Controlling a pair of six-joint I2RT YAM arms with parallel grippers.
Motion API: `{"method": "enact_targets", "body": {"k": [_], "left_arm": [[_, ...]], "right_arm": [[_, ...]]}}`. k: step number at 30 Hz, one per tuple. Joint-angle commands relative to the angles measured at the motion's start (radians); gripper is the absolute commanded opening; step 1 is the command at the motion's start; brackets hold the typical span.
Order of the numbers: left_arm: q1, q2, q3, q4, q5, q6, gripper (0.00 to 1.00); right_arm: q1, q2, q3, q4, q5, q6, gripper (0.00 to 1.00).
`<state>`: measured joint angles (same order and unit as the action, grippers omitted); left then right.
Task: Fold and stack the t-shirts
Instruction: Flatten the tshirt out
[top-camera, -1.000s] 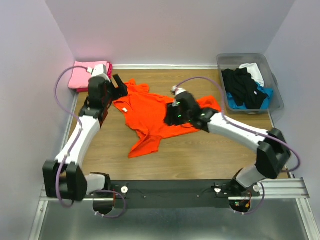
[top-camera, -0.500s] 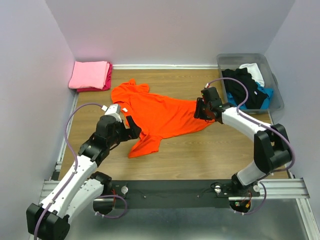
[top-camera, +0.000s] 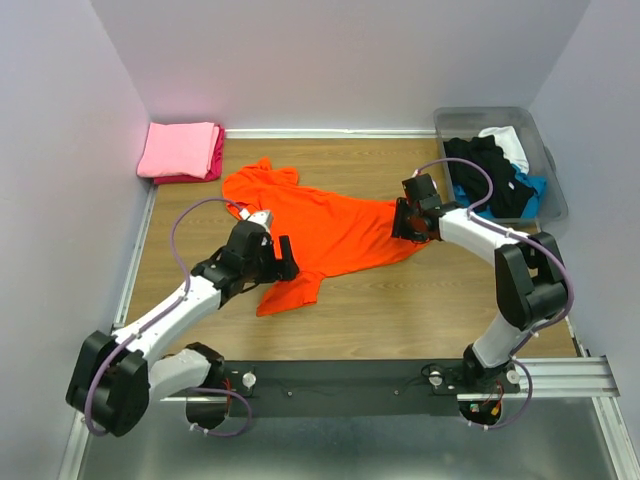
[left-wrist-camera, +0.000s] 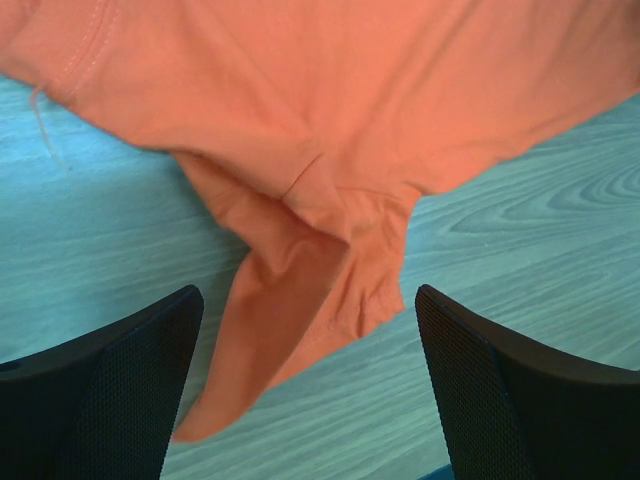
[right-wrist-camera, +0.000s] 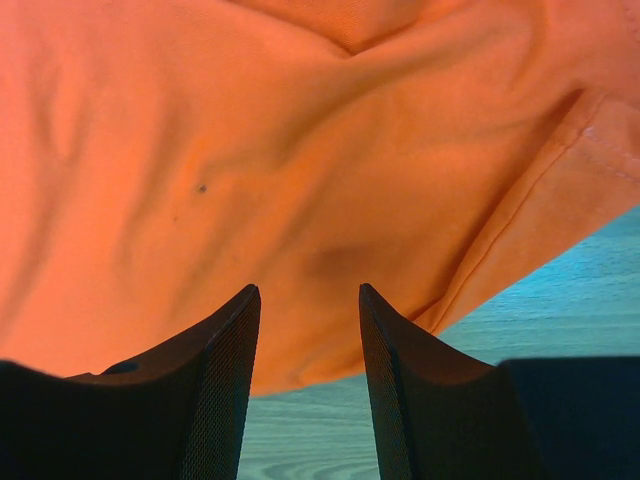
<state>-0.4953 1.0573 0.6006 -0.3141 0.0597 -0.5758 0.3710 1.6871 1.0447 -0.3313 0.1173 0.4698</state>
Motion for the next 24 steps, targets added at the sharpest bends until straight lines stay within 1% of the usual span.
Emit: {"method": "enact_targets", "body": {"k": [1,5,7,8,9,11,12,14,15,16,18,19,21,22,24], "left_arm": [[-0.026,0.076,0.042,0.095,-0.023,-0.006,0.90],[-0.052,0.162,0.060,0.121,-0.032,-0.006,0.81],[-0.058,0.207,0.064,0.125,-0.096,-0.030,0.69],[-0.058,0.211,0.059,0.132,-0.097,-0.030,0.64],[-0.057,0.217,0.054,0.141,-0.121,-0.044,0.53],[-0.054,0.225,0.051,0.164,-0.176,-0.058,0.37],[-0.048,0.234,0.057,0.165,-0.196,-0.062,0.22],[-0.025,0.240,0.077,0.159,-0.245,-0.061,0.09],[0.021,0.244,0.082,0.164,-0.254,-0.056,0.03],[0.049,0.242,0.087,0.173,-0.259,-0.044,0.00],[0.125,0.237,0.091,0.185,-0.248,-0.026,0.00],[0.200,0.237,0.093,0.196,-0.242,0.000,0.00],[0.259,0.247,0.105,0.199,-0.235,0.023,0.00],[0.312,0.253,0.113,0.201,-0.224,0.051,0.00],[0.360,0.271,0.113,0.202,-0.212,0.068,0.00]], "right_arm": [[-0.020,0.022,0.023,0.006,0.031,-0.007,0.52],[-0.030,0.031,0.017,0.011,0.039,0.003,0.52],[-0.043,0.037,0.015,0.015,0.045,0.004,0.52],[-0.046,0.037,0.012,0.017,0.045,0.006,0.52],[-0.052,0.042,0.011,0.017,0.047,0.007,0.52],[-0.067,0.046,0.000,0.020,0.048,0.009,0.52],[-0.076,0.045,-0.005,0.021,0.047,0.015,0.52],[-0.092,0.039,-0.020,0.023,0.042,0.018,0.52],[-0.095,0.031,-0.035,0.023,0.042,0.021,0.52],[-0.102,0.017,-0.046,0.024,0.045,0.029,0.52],[-0.112,0.000,-0.067,0.023,0.050,0.036,0.52],[-0.115,-0.022,-0.093,0.023,0.051,0.052,0.52],[-0.130,-0.049,-0.124,0.021,0.061,0.075,0.52],[-0.135,-0.081,-0.155,0.023,0.065,0.084,0.52],[-0.142,-0.119,-0.192,0.023,0.090,0.102,0.51]]}}
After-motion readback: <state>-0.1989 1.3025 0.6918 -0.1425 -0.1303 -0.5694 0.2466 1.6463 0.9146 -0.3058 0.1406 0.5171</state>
